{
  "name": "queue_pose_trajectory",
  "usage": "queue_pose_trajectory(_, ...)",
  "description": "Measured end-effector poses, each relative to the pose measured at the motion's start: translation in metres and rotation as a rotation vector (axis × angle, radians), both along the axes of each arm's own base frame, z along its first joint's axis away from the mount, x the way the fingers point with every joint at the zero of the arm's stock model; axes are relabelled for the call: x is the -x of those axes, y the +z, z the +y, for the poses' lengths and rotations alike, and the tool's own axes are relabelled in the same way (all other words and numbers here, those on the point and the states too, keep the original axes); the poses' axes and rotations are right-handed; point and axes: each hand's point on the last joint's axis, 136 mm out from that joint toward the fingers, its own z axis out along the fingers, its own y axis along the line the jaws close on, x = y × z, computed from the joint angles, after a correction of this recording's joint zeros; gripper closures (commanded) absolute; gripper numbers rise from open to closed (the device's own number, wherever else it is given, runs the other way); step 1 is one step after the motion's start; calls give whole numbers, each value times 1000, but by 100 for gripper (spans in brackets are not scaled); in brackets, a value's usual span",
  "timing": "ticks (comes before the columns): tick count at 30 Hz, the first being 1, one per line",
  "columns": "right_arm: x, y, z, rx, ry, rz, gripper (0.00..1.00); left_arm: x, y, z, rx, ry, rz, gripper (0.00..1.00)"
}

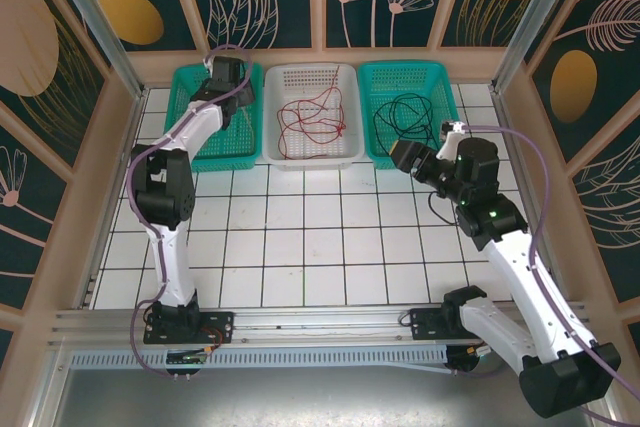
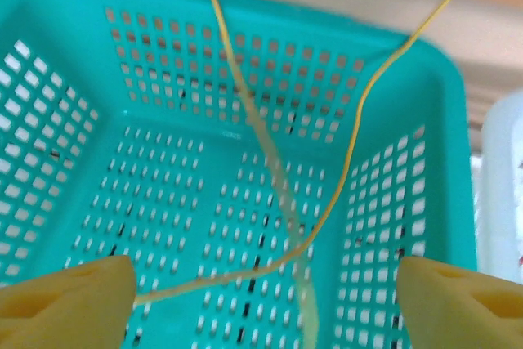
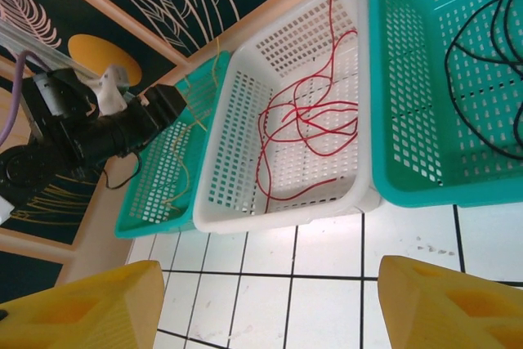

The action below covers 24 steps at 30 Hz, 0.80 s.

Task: Untangle the cables

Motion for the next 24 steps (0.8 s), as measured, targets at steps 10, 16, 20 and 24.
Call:
queue_pose_trajectory(10, -1, 94, -31, 70, -148, -242, 20, 57, 110, 9, 37, -9, -157, 1)
queue_pose_trajectory(16, 21, 122, -58, 83, -260, -397, 11, 130, 203, 24, 55, -12, -384, 1)
queue_pose_trajectory(20, 28, 117, -79, 84, -371, -451, 1, 180, 215, 39, 60, 12, -525, 1)
queue_pose_trajectory(24, 14, 69, -105, 188, -520, -383, 1, 213, 148, 47, 19, 2, -531, 1)
